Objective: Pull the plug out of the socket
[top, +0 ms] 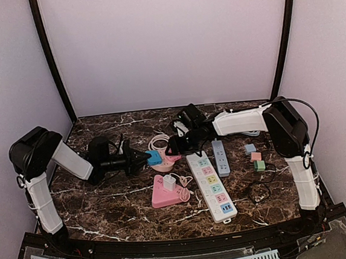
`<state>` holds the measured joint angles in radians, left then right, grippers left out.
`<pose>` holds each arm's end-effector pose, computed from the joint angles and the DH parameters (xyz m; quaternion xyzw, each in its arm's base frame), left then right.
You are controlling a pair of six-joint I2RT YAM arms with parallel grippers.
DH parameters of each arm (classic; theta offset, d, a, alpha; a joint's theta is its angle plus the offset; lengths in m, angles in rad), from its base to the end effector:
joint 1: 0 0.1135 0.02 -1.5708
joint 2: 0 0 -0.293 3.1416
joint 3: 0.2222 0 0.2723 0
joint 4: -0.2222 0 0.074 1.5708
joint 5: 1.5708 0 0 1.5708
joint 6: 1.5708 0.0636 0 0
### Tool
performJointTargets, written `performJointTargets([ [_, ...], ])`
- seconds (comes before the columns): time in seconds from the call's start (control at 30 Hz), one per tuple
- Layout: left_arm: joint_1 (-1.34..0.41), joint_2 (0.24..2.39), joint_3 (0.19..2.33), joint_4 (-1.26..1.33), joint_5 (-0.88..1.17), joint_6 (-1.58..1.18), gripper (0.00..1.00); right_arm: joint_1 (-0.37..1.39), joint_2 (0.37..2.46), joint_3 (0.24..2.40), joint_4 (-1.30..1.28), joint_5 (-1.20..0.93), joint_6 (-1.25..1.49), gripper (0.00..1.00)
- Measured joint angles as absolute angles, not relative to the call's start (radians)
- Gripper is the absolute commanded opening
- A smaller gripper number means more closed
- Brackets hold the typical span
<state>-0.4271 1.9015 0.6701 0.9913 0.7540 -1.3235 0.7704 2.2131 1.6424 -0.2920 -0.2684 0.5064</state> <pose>0.3252 -0.1958 0.1315 -0.1122 0.7577 -0.6262 0.1454 0.3754 0.3878 0.1523 -0.1683 0.9154 0.3055 0.2011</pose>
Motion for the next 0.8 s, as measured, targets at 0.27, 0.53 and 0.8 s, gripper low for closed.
performJointTargets([
  [0.27,-0.429,1.912,0.672,1.206,0.806,-1.367,0.00,0.788,2.222,1.643,-0.284,-0.260,0.503,0.54],
  [0.53,-0.423,1.906,0.672,1.224,0.811,-1.364,0.00,0.788,2.222,1.643,-0.284,-0.260,0.503,0.54],
  [0.8,-0.380,1.714,0.727,0.744,0.726,-1.128,0.00,0.790,2.216,1.643,-0.305,-0.265,0.500,0.63],
])
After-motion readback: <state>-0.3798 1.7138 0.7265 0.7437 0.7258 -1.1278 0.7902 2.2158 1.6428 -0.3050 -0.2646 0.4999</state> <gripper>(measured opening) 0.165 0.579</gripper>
